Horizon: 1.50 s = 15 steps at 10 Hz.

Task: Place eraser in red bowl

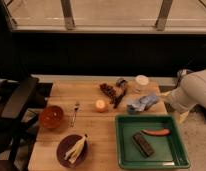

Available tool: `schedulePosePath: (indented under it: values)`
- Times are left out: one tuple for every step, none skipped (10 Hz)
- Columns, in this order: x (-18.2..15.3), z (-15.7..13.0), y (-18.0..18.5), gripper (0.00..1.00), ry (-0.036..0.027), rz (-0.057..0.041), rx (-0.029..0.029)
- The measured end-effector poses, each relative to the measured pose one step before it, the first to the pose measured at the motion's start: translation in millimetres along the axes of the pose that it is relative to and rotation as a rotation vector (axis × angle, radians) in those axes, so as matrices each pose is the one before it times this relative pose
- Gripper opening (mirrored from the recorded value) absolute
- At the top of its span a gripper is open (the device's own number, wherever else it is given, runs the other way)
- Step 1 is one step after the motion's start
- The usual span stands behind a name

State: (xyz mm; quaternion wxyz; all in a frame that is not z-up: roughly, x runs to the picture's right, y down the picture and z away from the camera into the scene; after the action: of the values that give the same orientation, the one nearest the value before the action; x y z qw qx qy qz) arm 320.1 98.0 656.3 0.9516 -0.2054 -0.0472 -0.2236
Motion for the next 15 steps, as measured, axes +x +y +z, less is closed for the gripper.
schedulePosePath:
  values:
    - [0.2,0.12,0.11,0.8,0.00208,-0.00196,-0.00148]
    - [0.31,0.19,0.07,0.8,0.00354,-0.00436,-0.00362]
    - [-3.49,1.58,-1.91,0.8,0.00063,-0.02001,-0.00722]
    - [-8.15,2.97,-3.06,0.8,-0.00864,-0.01686,-0.00746]
    - [-16.69,7.46,-5.43,0.8,-0.02078,-0.01263,-0.01173]
    - [-19.29,10.27,-4.57,0.8,-0.04046,0.00017,-0.00799]
    - [-14.62,12.83,1.08,0.8,-0.04314,0.02948,-0.01114]
    - [-8.95,10.63,3.92,0.8,-0.03328,0.04746,-0.01084]
    - [-10.93,12.13,8.02,0.8,-0.04022,0.10561,-0.01635]
    - [-6.56,8.06,8.76,0.8,-0.01884,0.11326,-0.01112]
    - [-3.43,6.52,9.13,0.8,-0.00677,0.08116,-0.0095]
    - [-2.09,4.92,9.33,0.8,-0.00213,0.07583,-0.00766]
    - [-1.74,5.36,9.24,0.8,-0.00177,0.07359,-0.00866]
    - [-1.74,3.18,5.4,0.8,-0.00127,0.04233,-0.00557]
    - [-1.37,2.24,3.14,0.8,-0.00155,0.02545,-0.00337]
